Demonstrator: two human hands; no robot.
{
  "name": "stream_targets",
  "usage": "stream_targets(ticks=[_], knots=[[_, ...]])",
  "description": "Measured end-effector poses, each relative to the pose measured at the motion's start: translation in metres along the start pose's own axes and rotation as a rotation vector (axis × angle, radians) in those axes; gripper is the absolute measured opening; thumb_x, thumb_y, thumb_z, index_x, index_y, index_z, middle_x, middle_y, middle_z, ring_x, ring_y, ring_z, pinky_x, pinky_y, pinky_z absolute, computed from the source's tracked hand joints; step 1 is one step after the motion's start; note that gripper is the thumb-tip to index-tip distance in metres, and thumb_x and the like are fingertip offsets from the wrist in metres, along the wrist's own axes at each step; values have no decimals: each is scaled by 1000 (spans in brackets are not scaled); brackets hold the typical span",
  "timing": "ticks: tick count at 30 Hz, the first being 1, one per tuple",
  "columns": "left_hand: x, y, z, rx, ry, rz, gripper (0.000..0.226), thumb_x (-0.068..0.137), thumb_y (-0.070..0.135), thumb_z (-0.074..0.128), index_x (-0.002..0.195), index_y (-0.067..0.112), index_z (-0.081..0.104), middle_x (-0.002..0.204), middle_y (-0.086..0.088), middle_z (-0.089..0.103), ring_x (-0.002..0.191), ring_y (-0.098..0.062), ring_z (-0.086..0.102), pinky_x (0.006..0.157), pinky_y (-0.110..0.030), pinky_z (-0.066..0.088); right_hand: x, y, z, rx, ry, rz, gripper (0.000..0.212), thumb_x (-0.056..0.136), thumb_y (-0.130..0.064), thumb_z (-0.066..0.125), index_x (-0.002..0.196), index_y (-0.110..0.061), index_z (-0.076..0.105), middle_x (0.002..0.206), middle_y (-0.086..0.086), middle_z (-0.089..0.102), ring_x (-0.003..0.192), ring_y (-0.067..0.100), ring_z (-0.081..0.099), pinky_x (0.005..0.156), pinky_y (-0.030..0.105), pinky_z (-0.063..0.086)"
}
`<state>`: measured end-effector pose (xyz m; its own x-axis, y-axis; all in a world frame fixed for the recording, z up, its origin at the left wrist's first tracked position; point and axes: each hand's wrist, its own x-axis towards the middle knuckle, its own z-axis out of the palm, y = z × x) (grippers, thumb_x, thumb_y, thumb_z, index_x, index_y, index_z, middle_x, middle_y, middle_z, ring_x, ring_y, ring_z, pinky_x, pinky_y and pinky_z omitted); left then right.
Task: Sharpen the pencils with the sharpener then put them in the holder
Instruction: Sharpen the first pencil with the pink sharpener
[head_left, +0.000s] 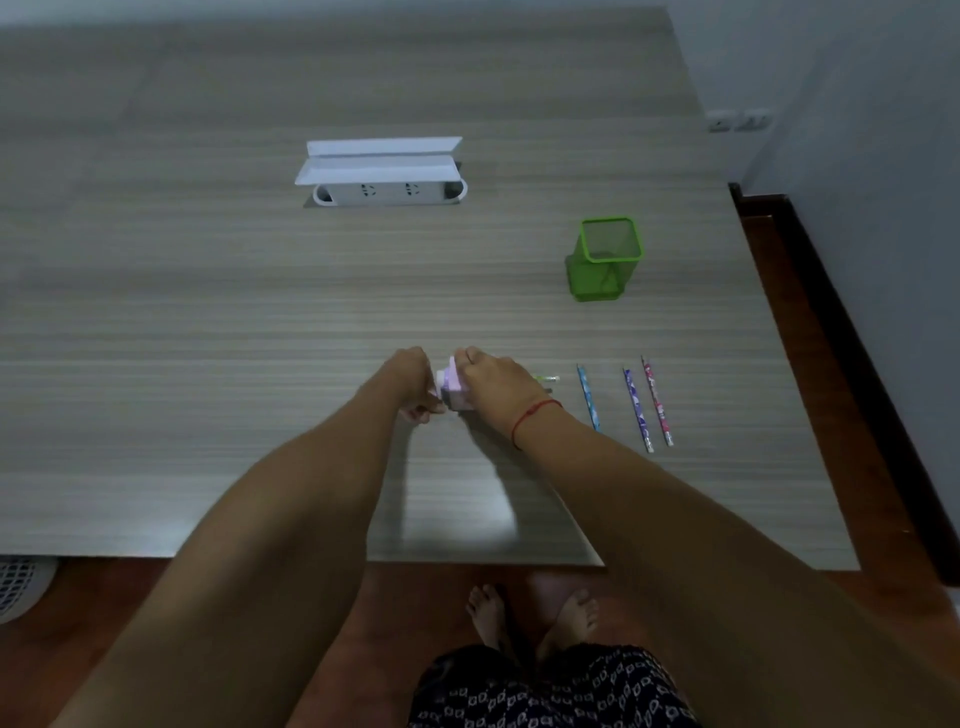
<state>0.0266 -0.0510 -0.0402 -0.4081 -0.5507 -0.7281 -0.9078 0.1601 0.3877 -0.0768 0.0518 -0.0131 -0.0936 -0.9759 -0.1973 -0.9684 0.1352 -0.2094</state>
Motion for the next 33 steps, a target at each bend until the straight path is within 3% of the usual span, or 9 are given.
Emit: stream_targets(ticks=[3, 6, 9, 12, 16, 20, 25, 28, 33], knots=[[7, -6, -4, 169, 285, 90, 10, 71, 0, 71, 63, -5, 69, 64, -24, 71, 53, -22, 69, 61, -33, 60, -2, -3, -1, -12, -16, -4, 33, 98, -21, 41, 126, -4, 46, 128, 14, 54, 111, 35, 59, 88, 41, 44], [8, 4, -32, 186, 337, 175, 11, 76, 4, 69, 73, -4, 75, 43, -3, 65, 41, -11, 63, 50, -19, 52, 0, -9, -5, -37, -22, 0, 35, 100, -16, 34, 130, -1, 44, 133, 17, 51, 117, 35, 56, 93, 43, 42], [-10, 27, -68, 266, 102, 196, 14, 79, 3, 68, 87, -7, 74, 38, 10, 61, 31, 5, 53, 48, -15, 49, 2, -11, -10, -73, -45, 12, 38, 98, -13, 38, 133, 2, 40, 134, 19, 49, 118, 35, 57, 93, 42, 44], [-33, 35, -69, 213, -269, 32, 21, 86, 3, 64, 99, -12, 68, 62, -1, 73, 43, 0, 63, 51, -11, 54, 1, -9, -8, -50, -55, 23, 35, 96, -13, 42, 129, -1, 43, 130, 17, 52, 115, 36, 59, 91, 42, 46], [-24, 8, -30, 100, -447, -48, 15, 82, 13, 72, 89, 0, 70, 59, 0, 72, 62, -8, 70, 68, -18, 58, 3, -11, -8, 42, -48, 21, 31, 93, -23, 50, 118, -5, 52, 122, 16, 59, 109, 36, 62, 88, 38, 47], [3, -12, 7, 80, -126, -63, 29, 89, 9, 63, 62, 4, 55, 36, 0, 60, 31, -5, 56, 45, -20, 53, 3, -9, -8, 69, -31, 12, 31, 95, -22, 46, 119, -4, 52, 124, 17, 58, 111, 36, 60, 89, 38, 45], [14, -6, -27, 210, 361, 137, 12, 79, 4, 67, 72, -2, 74, 63, -18, 72, 32, -5, 56, 52, -22, 55, 3, -12, -5, 43, -48, 9, 35, 95, -23, 49, 123, -3, 49, 126, 16, 57, 114, 35, 60, 91, 40, 45], [-7, 16, -62, 234, 106, 134, 6, 80, 3, 68, 77, 1, 73, 42, 5, 65, 33, 2, 56, 56, -21, 56, 7, -12, -6, 26, -74, 17, 38, 93, -24, 53, 124, -3, 48, 126, 15, 57, 114, 35, 60, 91, 39, 46], [-26, 15, -52, 167, -534, -111, 10, 86, 15, 68, 90, 7, 72, 71, 1, 76, 70, -3, 71, 90, -19, 49, 7, -15, -7, 78, -53, 65, 32, 95, -26, 46, 117, -6, 57, 121, 17, 61, 111, 36, 62, 90, 38, 47]])
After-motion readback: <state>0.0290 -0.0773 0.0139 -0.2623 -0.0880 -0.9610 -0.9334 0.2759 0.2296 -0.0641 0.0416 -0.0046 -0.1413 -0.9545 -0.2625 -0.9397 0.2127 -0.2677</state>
